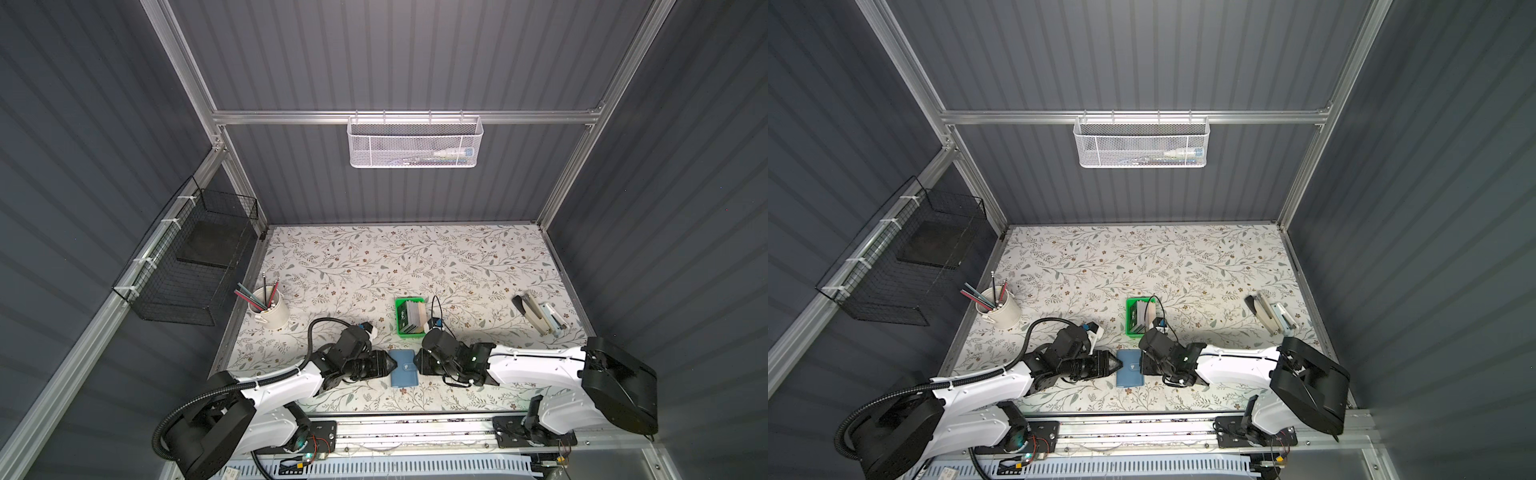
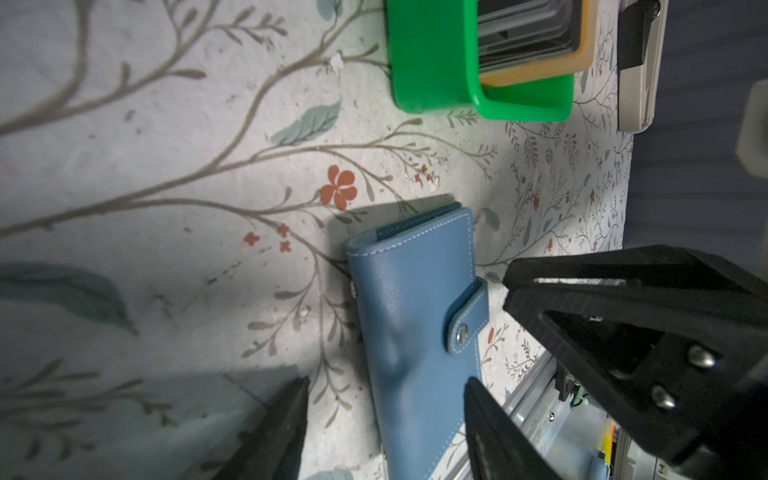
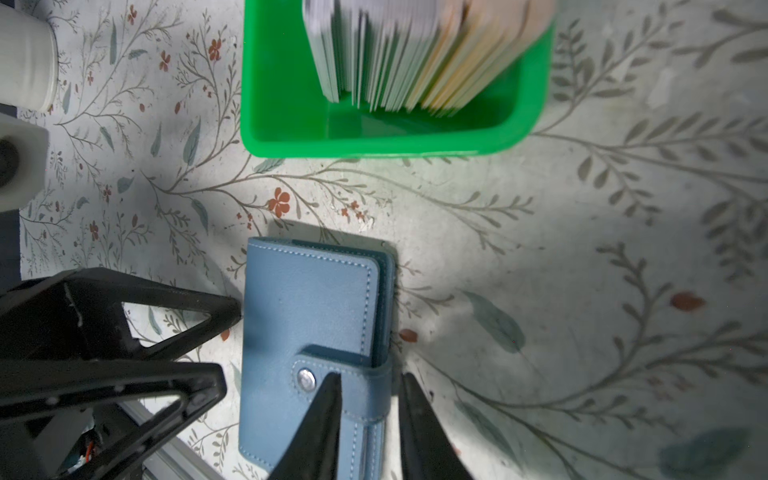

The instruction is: Put the credit cards into the card holder

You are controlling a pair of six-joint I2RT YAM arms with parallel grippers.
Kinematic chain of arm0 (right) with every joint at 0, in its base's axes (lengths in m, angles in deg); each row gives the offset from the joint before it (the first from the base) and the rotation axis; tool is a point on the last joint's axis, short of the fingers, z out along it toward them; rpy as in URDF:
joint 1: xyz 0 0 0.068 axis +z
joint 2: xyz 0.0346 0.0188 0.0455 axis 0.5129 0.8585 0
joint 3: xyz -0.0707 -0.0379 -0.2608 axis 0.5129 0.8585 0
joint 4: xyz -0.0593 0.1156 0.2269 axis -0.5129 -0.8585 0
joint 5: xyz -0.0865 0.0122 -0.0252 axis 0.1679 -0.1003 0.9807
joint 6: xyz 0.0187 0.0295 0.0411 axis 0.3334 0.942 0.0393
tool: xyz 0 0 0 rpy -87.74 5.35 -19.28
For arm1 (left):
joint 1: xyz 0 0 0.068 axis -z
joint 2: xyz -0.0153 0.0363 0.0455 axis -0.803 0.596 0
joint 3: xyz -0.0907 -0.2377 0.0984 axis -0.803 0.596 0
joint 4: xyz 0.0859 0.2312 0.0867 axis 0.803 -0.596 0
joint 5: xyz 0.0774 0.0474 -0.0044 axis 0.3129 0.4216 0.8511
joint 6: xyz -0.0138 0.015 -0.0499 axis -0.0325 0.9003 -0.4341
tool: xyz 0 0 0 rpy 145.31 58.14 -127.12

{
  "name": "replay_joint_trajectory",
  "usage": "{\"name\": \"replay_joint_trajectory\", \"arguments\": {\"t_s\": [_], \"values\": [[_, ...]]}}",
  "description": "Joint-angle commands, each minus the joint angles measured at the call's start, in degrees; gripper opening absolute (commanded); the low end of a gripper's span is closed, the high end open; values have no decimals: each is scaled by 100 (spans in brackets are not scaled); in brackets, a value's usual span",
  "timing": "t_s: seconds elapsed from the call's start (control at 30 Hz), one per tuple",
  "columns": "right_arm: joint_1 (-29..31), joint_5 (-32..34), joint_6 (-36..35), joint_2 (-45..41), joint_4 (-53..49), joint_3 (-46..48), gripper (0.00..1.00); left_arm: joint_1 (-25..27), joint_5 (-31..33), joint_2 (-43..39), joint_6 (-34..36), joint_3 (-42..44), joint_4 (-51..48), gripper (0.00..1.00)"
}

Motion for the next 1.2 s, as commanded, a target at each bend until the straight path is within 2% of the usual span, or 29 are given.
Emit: {"name": "replay_joint_trajectory", "arguments": {"t_s": [0.0,0.17,0.2,0.3,0.57,0.73,1.17], "values": [[40,-34,68,77,117,19,27,21,-79,90,-163,233,147,60],[66,-59,94,183,149,28,25,30,-71,149,-155,236,213,60],[66,-63,99,183,142,42,25,34,-273,192,-148,227,224,60],[92,-29,129,178,98,74,25,37,-347,333,-100,173,219,60],[145,100,263,191,-43,125,24,68,-595,569,-197,200,617,60],[145,191,332,215,-258,136,19,69,-757,634,-371,269,1011,62],[152,218,384,301,-350,123,16,78,-997,473,-571,290,1465,61]]}}
